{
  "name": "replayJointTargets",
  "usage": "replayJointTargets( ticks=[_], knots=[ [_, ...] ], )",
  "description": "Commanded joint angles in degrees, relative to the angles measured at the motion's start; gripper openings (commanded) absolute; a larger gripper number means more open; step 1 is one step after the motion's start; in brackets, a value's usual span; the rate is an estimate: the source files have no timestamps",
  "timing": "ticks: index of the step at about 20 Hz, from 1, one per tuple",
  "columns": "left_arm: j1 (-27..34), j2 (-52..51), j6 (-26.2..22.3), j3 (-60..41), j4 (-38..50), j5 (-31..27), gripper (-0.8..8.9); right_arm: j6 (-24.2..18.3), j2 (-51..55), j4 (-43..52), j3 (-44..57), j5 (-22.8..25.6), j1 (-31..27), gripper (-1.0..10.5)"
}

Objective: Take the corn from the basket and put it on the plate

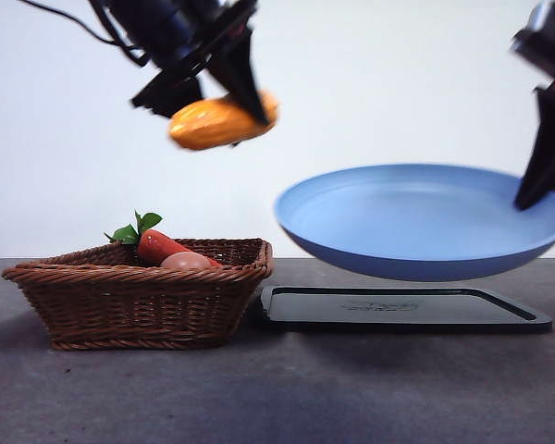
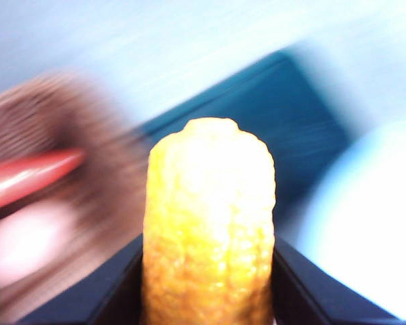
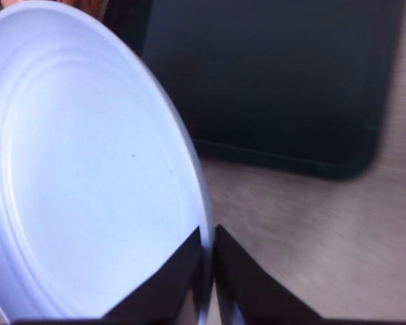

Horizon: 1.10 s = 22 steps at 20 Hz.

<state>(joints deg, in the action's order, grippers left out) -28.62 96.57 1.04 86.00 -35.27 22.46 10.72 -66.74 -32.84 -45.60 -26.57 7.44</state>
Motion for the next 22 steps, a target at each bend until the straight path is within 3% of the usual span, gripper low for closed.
replayJointTargets(
  ticks=[1,4,9,16,20,22],
  knots=[
    [-2.4,1.7,-0.2,1.0,1.0,6.7,1.92,4.3,-4.6,4.0,-1.0,-4.8,0.1,0.0],
    [-6.6,3.1,-2.7,1.0,1.8,7.1,1.92,6.5,-8.4,6.6,-1.0,-8.4,0.1,0.0],
    [-12.0,8.5,-7.3,1.0,4.2,6.9,1.92,6.9,-9.5,6.7,-2.1,-9.9,0.1,0.0],
    [-13.9,12.1,-8.2,1.0,3.3,6.9,2.01,6.8,-9.5,6.7,-2.8,-11.0,0.1,0.0],
    [-14.0,12.1,-8.0,1.0,2.8,6.9,3.61,6.6,-9.6,6.7,-2.8,-10.9,0.1,0.0],
    [-14.1,12.1,-7.8,1.1,2.6,7.0,3.67,6.4,-9.6,6.7,-2.8,-10.8,0.1,0.0]
  ],
)
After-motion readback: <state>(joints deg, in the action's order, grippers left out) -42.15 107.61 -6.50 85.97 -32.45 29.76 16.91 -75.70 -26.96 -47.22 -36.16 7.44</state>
